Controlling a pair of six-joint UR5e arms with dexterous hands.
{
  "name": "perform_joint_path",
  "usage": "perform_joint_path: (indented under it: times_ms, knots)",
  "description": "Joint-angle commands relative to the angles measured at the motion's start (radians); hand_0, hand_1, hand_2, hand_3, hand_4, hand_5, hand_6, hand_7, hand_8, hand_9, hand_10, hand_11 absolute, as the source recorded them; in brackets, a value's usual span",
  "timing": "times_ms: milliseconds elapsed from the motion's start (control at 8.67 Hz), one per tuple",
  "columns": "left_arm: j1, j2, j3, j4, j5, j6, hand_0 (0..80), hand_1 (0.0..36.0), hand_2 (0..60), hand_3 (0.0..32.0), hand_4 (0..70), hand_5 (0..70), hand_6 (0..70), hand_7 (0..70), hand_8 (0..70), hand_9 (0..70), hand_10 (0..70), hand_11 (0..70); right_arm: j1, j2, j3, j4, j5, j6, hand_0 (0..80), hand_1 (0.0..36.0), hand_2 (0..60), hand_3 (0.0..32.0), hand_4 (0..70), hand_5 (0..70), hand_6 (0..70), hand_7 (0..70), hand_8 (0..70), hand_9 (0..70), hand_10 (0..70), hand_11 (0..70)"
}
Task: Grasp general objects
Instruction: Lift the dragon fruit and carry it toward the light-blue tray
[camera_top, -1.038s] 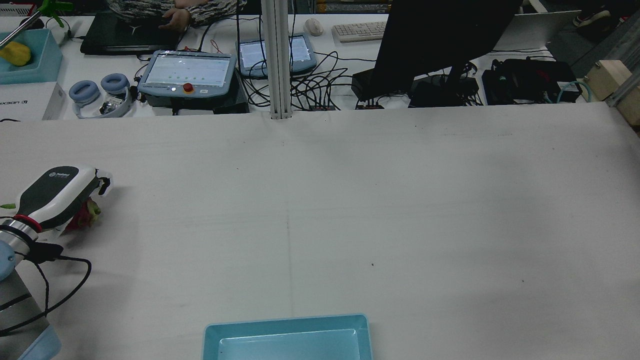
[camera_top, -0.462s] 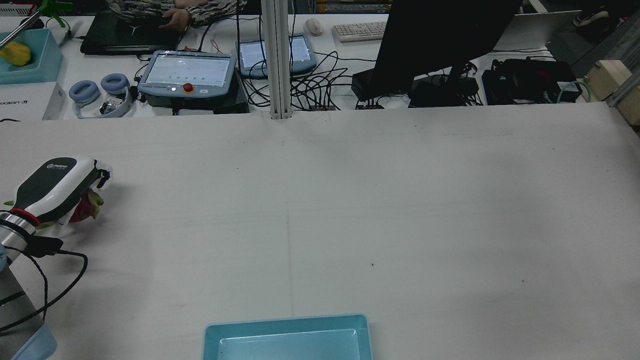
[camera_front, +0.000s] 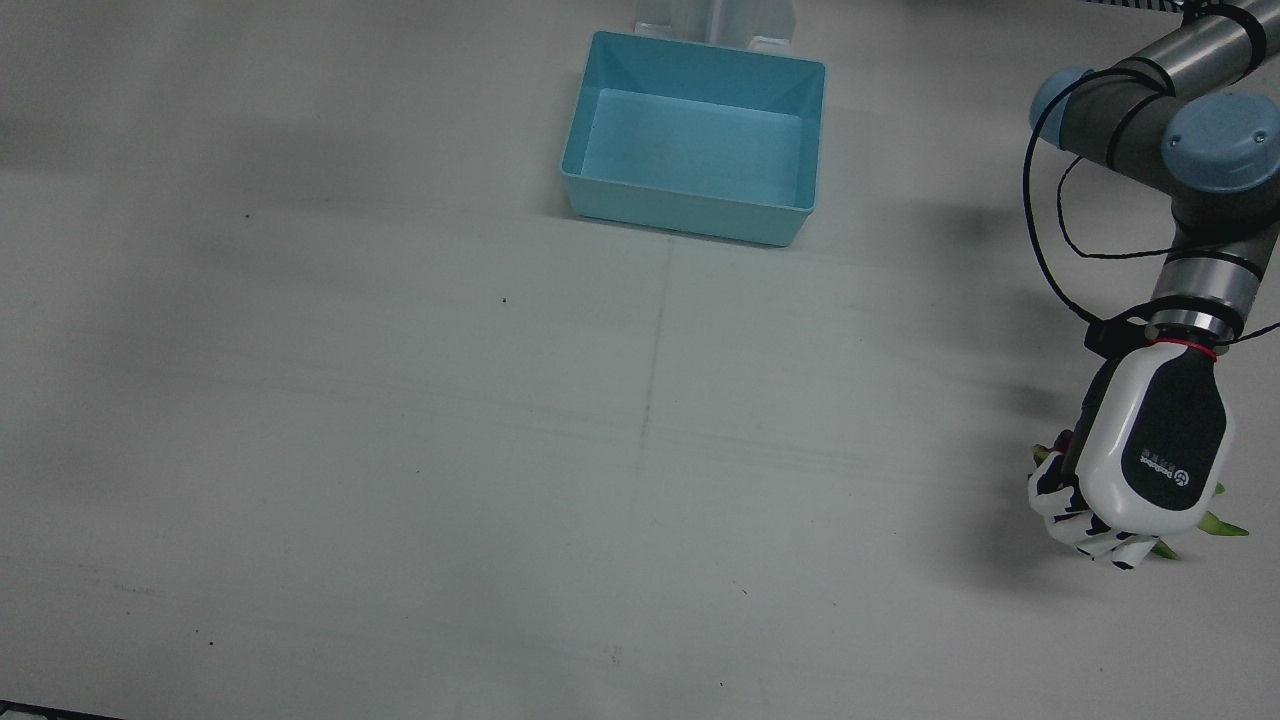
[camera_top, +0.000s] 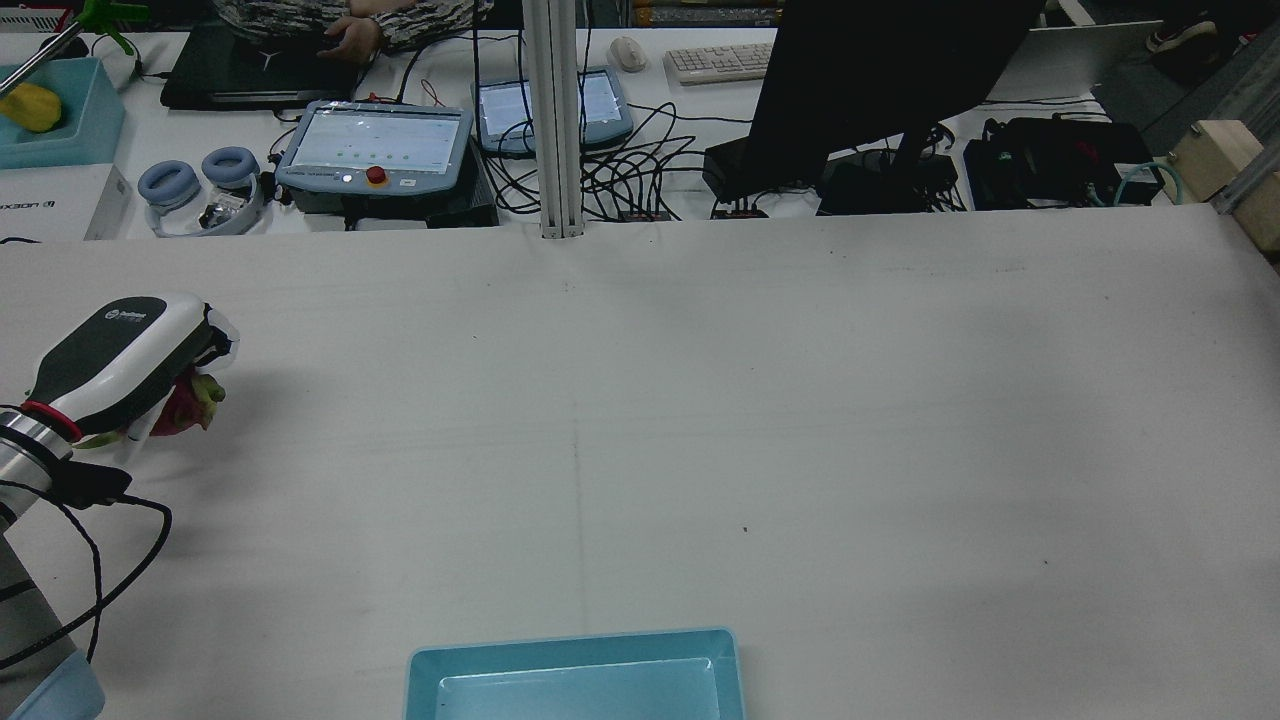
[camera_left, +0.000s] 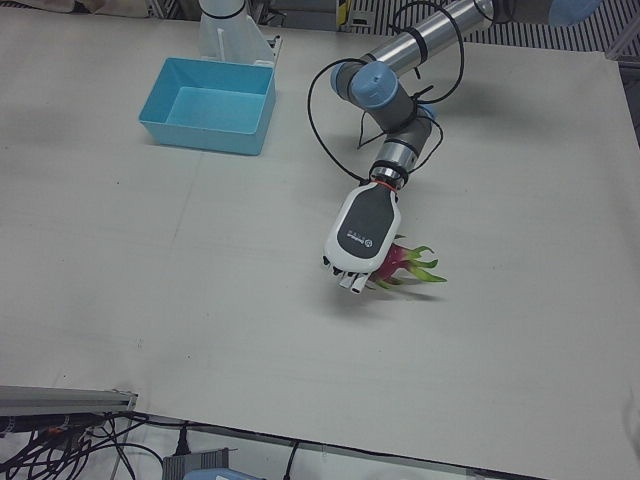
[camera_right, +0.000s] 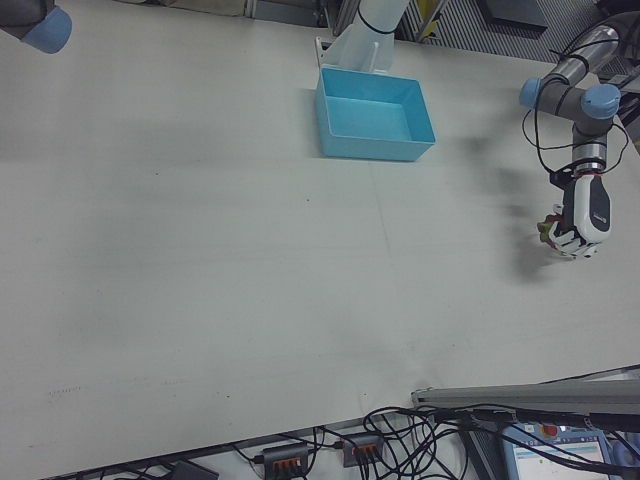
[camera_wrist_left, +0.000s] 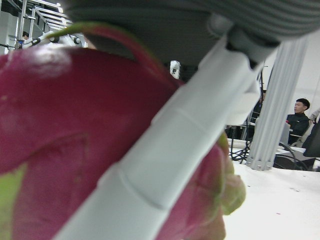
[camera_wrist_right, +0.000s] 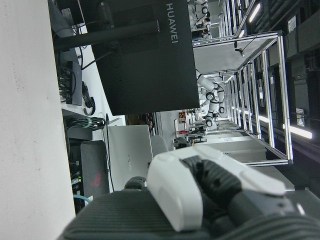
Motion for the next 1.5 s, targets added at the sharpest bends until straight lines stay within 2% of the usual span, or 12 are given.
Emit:
perform_joint_path:
  times_ms: [0,346,692,808,1038,1385]
  knots:
    - [-0.017,-0.044,-0.08,0.13,0.245,-0.129,80.0,35.6,60.0,0.0,70.0,70.0,70.0,70.0,70.0,70.0,70.0,70.0,0.0,0.0,0.001,0.0,0.0,0.0,0.0,0.0,0.0,0.0,0.0,0.0,0.0,0.0,0.0,0.0,0.0,0.0]
    - [-0.115,-0.234,-0.087,0.188,0.59,-0.234,80.0,34.9,60.0,0.0,70.0,70.0,70.0,70.0,70.0,70.0,70.0,70.0,0.0,-0.002,-0.001,0.0,0.0,0.0,0.0,0.0,0.0,0.0,0.0,0.0,0.0,0.0,0.0,0.0,0.0,0.0]
    - [-0.093,-0.339,-0.088,0.212,0.76,-0.375,80.0,35.2,60.0,0.0,70.0,70.0,70.0,70.0,70.0,70.0,70.0,70.0,0.0,0.0,0.001,0.0,0.0,0.0,0.0,0.0,0.0,0.0,0.0,0.0,0.0,0.0,0.0,0.0,0.0,0.0]
    - [-0.077,-0.365,-0.096,0.209,0.797,-0.406,80.0,35.5,60.0,0.0,70.0,70.0,70.0,70.0,70.0,70.0,70.0,70.0,0.0,0.0,0.001,0.0,0.0,0.0,0.0,0.0,0.0,0.0,0.0,0.0,0.0,0.0,0.0,0.0,0.0,0.0]
    - [0.011,-0.389,-0.183,0.248,0.806,-0.472,80.0,35.1,60.0,0.0,70.0,70.0,70.0,70.0,70.0,70.0,70.0,70.0,0.0,0.0,-0.001,0.0,0.0,0.0,0.0,0.0,0.0,0.0,0.0,0.0,0.0,0.0,0.0,0.0,0.0,0.0]
    - [0.192,-0.521,-0.215,0.362,0.806,-0.484,80.0,35.2,60.0,0.0,70.0,70.0,70.0,70.0,70.0,70.0,70.0,70.0,0.0,0.0,-0.001,0.0,0.002,0.0,0.0,0.0,0.0,0.0,0.0,0.0,0.0,0.0,0.0,0.0,0.0,0.0]
